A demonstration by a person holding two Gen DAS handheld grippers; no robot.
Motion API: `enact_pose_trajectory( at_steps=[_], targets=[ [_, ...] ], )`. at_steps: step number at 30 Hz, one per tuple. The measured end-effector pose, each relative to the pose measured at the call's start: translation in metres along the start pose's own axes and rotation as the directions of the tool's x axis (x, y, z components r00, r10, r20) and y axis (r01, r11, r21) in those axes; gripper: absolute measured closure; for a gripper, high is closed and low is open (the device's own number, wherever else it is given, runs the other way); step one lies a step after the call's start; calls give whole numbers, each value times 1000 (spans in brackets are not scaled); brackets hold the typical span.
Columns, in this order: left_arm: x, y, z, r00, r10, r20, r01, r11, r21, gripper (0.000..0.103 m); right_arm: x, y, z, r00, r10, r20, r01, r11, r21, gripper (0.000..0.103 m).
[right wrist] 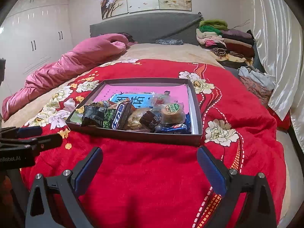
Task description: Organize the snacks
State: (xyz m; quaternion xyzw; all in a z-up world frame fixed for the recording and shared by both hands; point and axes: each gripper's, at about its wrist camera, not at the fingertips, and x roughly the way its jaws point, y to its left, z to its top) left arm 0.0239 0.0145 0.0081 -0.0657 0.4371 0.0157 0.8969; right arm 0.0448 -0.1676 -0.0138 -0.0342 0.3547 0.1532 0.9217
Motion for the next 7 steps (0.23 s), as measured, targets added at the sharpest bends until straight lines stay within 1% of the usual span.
enact_pose_trajectory(
  at_steps=[3,4,7],
  targets=[
    [2,7,6,999,-39,15,40,999,-24,22,2,-1,1,1000,-6,5,6,1000,-6,3],
    [2,10,9,999,-40,25,40,999,-24,22,3,-4,1,1000,-9,3,9,1000,1,3],
    [1,19,19,997,29,70,-29,1000,5,22,6,-15,3,1000,-13,10,13,999,30,3]
  ],
)
